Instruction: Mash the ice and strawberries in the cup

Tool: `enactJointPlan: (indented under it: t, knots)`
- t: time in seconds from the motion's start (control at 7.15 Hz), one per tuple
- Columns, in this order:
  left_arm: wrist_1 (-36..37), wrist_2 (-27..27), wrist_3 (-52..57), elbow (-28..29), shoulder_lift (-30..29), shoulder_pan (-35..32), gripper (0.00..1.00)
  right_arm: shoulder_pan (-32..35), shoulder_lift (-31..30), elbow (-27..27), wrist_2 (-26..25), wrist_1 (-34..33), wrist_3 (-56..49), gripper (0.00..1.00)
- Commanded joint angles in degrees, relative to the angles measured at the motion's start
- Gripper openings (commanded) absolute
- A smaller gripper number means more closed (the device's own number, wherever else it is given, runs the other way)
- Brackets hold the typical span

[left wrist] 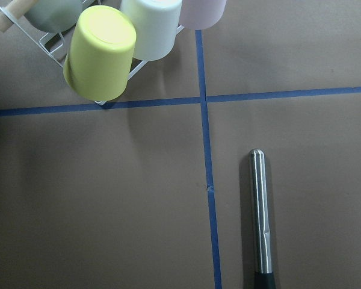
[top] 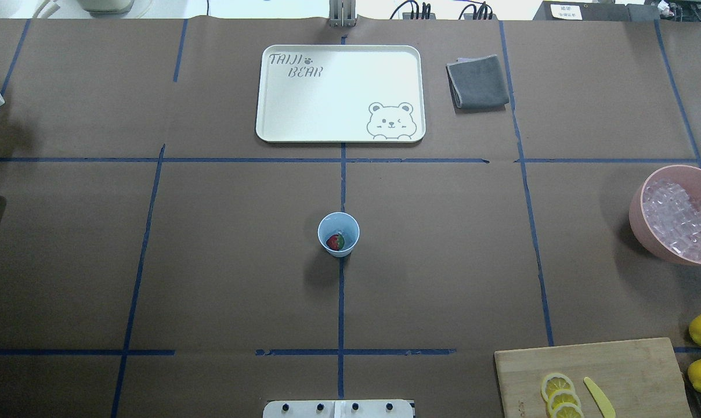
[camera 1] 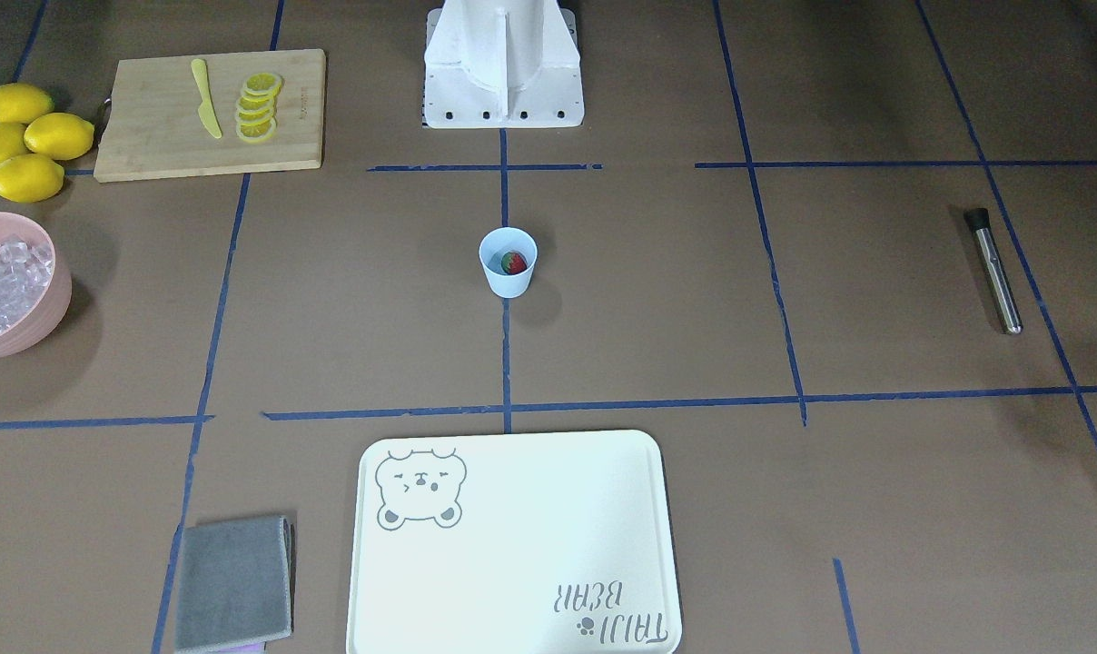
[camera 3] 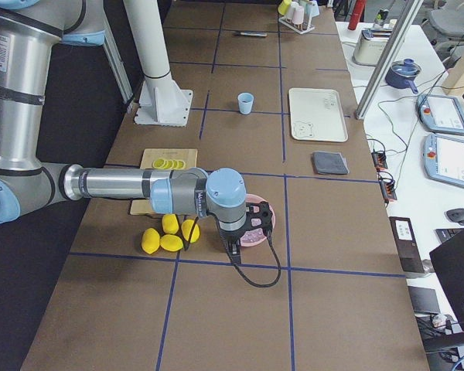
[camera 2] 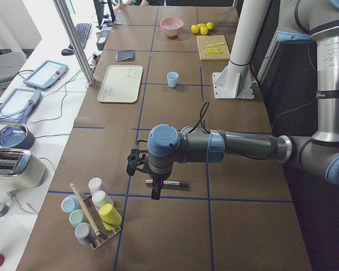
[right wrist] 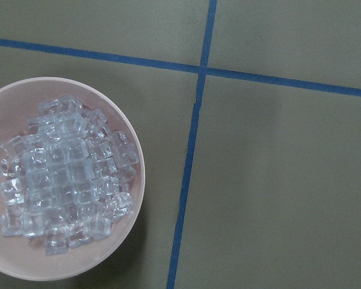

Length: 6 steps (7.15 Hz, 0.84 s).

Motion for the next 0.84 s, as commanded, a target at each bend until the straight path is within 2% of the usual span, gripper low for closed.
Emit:
enactJointPlan:
  t: [0.0,0.7]
  knots:
    - [-0.7,-0.6,0.4,0.1,0.6,0.0,1.00,0.0,-0.1,0.0,0.0,0.0,0.0,0.99]
    - [-0.5,-0.3,0.4,-0.1,1.9,0.2,1.00,-0.1,-0.1,0.0,0.0,0.0,0.0,0.99]
